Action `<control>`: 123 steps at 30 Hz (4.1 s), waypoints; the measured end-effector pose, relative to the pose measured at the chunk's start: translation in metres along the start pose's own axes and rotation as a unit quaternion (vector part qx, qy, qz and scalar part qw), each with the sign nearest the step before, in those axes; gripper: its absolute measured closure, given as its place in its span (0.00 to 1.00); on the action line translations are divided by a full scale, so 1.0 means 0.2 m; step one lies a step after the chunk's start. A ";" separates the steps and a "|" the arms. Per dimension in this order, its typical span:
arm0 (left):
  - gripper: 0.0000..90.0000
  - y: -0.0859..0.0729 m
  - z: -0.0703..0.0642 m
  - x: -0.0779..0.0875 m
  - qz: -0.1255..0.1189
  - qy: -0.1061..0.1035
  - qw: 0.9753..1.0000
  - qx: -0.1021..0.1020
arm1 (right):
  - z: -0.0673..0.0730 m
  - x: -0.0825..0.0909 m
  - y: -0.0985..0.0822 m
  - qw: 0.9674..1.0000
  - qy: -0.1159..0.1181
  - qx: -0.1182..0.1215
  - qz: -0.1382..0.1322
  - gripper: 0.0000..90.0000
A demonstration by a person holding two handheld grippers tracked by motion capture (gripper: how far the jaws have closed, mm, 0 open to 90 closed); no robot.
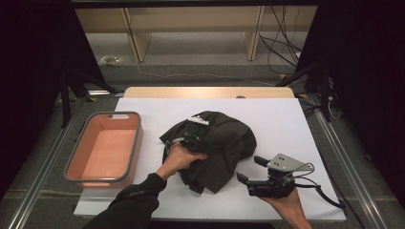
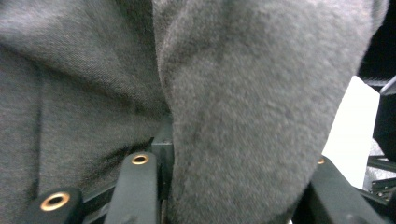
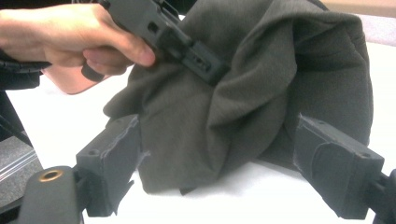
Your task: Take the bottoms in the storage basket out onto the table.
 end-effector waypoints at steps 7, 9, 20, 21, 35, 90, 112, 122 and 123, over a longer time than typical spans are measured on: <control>0.62 -0.07 -0.04 -0.10 0.017 0.015 1.000 -0.010 | 0.00 0.00 0.00 1.000 -0.001 0.000 -0.001 0.20; 0.61 -0.09 -0.05 -0.13 0.023 0.018 0.999 -0.014 | 0.00 0.00 0.00 1.000 -0.001 0.000 -0.001 0.20; 0.48 -0.03 -0.05 -0.04 0.028 0.003 1.000 -0.008 | 0.00 0.01 0.00 1.000 -0.002 0.003 -0.001 0.20; 0.47 -0.03 -0.05 -0.03 0.028 0.002 1.000 -0.010 | 0.00 0.01 0.00 1.000 -0.002 0.003 0.000 0.20; 0.24 0.01 0.02 0.13 0.004 0.009 1.000 0.007 | 0.00 0.01 0.00 1.000 -0.003 0.003 0.000 0.19; 0.16 -0.01 0.64 0.65 -0.133 0.130 0.978 0.090 | 0.00 0.00 -0.01 1.000 -0.001 0.002 0.005 0.19; 0.16 -0.15 0.92 0.82 -0.138 0.215 0.959 0.124 | 0.00 0.00 -0.01 1.000 0.002 0.005 0.008 0.19; 0.16 -0.26 1.08 0.88 -0.120 0.260 0.948 0.142 | 0.00 -0.01 0.00 1.000 0.002 0.001 0.004 0.19; 0.16 -0.27 1.10 0.88 -0.118 0.261 0.946 0.150 | 0.00 -0.01 0.00 1.000 0.002 0.002 0.004 0.19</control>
Point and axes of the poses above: each handheld gripper's, and its own axes: x roughly backward along the jaws, y roughly out of its top, z roughly to its left, the point moved 6 cm from there along -x, roughly forward along the jaws, and after that the axes turned 13 degrees about y, right-handed, at the moved point
